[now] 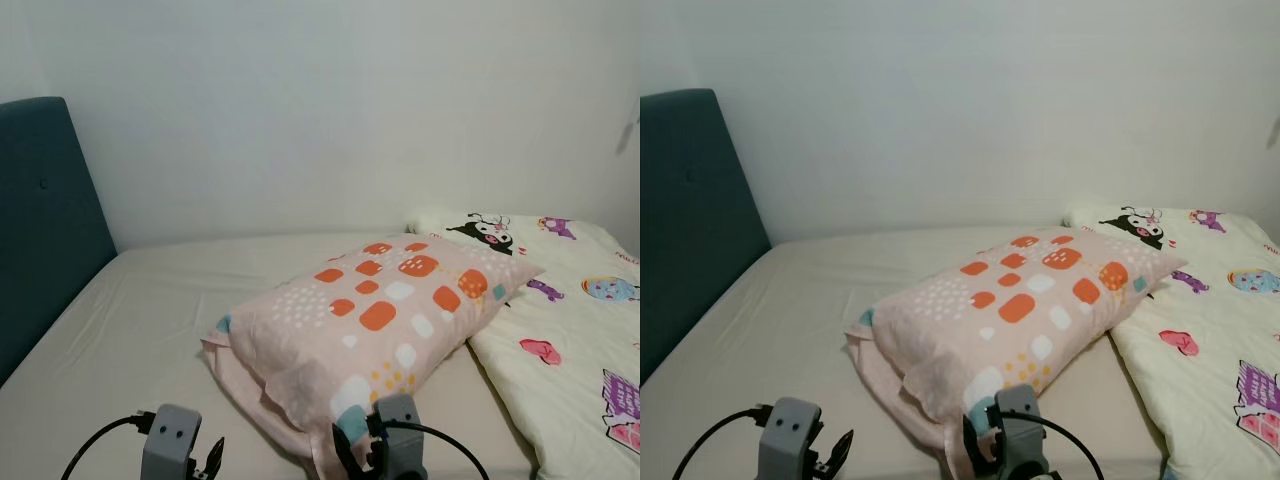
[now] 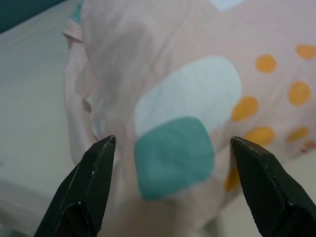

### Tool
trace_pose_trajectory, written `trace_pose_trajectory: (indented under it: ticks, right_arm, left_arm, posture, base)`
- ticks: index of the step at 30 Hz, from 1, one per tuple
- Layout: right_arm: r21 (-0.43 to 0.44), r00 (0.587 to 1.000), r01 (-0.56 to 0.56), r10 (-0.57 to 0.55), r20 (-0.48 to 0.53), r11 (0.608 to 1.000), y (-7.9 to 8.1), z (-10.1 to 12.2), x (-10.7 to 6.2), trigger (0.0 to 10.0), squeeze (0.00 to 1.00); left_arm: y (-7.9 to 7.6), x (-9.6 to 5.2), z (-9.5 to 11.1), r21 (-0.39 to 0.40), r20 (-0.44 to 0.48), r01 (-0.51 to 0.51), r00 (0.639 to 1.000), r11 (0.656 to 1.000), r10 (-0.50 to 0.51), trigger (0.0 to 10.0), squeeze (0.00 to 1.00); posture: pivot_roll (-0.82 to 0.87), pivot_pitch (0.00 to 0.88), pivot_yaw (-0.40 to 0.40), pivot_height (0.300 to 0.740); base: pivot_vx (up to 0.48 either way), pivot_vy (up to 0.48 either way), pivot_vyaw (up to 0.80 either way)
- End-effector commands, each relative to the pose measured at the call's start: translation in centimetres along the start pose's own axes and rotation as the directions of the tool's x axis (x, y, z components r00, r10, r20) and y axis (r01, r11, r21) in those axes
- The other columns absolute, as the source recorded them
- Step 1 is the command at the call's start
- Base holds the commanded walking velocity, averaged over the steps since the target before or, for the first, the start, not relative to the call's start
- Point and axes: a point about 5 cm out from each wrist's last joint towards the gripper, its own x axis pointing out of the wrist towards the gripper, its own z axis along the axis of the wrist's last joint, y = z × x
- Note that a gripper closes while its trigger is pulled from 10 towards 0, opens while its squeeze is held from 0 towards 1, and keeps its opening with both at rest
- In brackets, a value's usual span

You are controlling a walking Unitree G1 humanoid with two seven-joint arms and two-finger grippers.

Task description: Clean up the room

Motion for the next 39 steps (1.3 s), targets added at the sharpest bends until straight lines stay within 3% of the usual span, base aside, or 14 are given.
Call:
trace_pose_trajectory:
  ticks: [1, 4, 5, 8, 9, 19, 20, 21, 22, 23, 24, 39]
  right_arm:
    - [0.028, 1.000, 0.001, -0.001, -0.014, 1.000, 0.1, -0.5, 0.4, 10.0, 1.00]
    - [0.025, 0.999, 0.002, -0.001, -0.049, 1.000, 0.0, -0.8, 1.2, 10.0, 1.00]
    - [0.032, 0.996, -0.004, 0.006, -0.084, 0.999, 0.0, -1.0, 2.1, 10.0, 0.62]
    - [0.031, 0.995, -0.007, 0.010, -0.099, 0.999, 0.0, -1.0, 2.5, 10.0, 0.62]
    - [0.035, 0.994, -0.009, 0.013, -0.107, 0.999, 0.0, -0.9, 2.8, 10.0, 0.00]
    - [0.028, 0.991, -0.025, 0.028, -0.134, 0.999, -0.1, -0.1, 4.4, 10.0, 0.00]
    - [0.028, 0.990, -0.021, 0.025, -0.138, 0.999, -0.1, -0.1, 4.4, 7.7, 0.00]
    - [0.029, 0.990, -0.016, 0.020, -0.141, 0.999, -0.2, -0.1, 4.4, 4.4, 0.00]
    - [0.029, 0.990, -0.016, 0.020, -0.141, 0.999, -0.2, -0.1, 4.4, 4.4, 0.00]
    - [0.028, 0.989, -0.013, 0.017, -0.147, 1.000, -0.3, -0.2, 4.4, 3.2, 0.00]
    - [0.031, 0.989, -0.013, 0.017, -0.150, 0.999, -0.4, -0.2, 4.4, 0.0, 0.00]
    - [0.024, 0.986, -0.026, 0.030, -0.164, 0.999, -1.7, 0.1, 4.5, 0.0, 0.00]
  left_arm:
    - [0.3, -0.1, 0.1, 0.008, 0.000, 0.006, 1.000, 1.000, -0.006, 10.0, 0.00]
    - [0.2, 0.0, 0.2, 0.017, 0.000, 0.013, 1.000, 1.000, -0.013, 10.0, 0.00]
    - [0.0, 0.1, 0.3, 0.019, 0.002, 0.019, 1.000, 1.000, -0.019, 10.0, 0.00]
    - [-0.1, 0.1, 0.3, 0.017, 0.003, 0.021, 1.000, 1.000, -0.021, 10.0, 0.00]
    - [-0.1, 0.0, 0.3, 0.019, 0.003, 0.023, 1.000, 1.000, -0.023, 10.0, 0.00]
    - [0.1, -0.1, 0.2, 0.027, 0.000, 0.015, 1.000, 1.000, -0.015, 10.0, 0.00]
    - [0.1, -0.1, 0.2, 0.027, -0.001, 0.014, 1.000, 1.000, -0.014, 10.0, 0.00]
    - [0.1, -0.1, 0.2, 0.028, -0.001, 0.015, 1.000, 1.000, -0.015, 10.0, 0.00]
    - [0.1, -0.1, 0.2, 0.028, -0.001, 0.015, 1.000, 1.000, -0.015, 10.0, 0.00]
    - [0.1, -0.1, 0.2, 0.028, -0.001, 0.016, 1.000, 0.999, -0.016, 10.0, 0.00]
    - [0.0, -0.1, 0.2, 0.029, -0.001, 0.016, 1.000, 0.999, -0.016, 10.0, 0.00]
    - [0.2, 0.2, 0.3, 0.029, -0.001, 0.008, 1.000, 1.000, -0.008, 10.0, 0.00]
  posture:
    - [-0.04, 0.085, -0.006, 0.576]
    - [-0.03, 0.087, -0.005, 0.576]
    - [-0.02, 0.089, -0.008, 0.576]
    - [-0.02, 0.089, -0.008, 0.576]
    - [-0.02, 0.089, -0.011, 0.576]
    - [-0.02, 0.086, -0.013, 0.576]
    - [-0.02, 0.085, -0.012, 0.576]
    - [-0.02, 0.085, -0.012, 0.576]
    - [-0.02, 0.085, -0.012, 0.576]
    - [-0.02, 0.084, -0.011, 0.576]
    - [-0.02, 0.086, -0.010, 0.576]
    - [-0.03, 0.092, -0.013, 0.576]
  base:
    - [0.000, 0.000, 0.00]
    - [0.000, 0.000, 0.00]
    - [0.000, 0.000, 0.00]
    - [0.000, 0.000, 0.00]
    - [0.000, 0.000, 0.00]
    - [0.000, 0.000, 0.00]
    - [0.000, 0.000, 0.00]
    - [0.000, 0.000, 0.00]
    - [0.000, 0.000, 0.00]
    - [0.000, 0.000, 0.00]
    - [0.000, 0.000, 0.00]
    - [0.000, 0.000, 0.00]
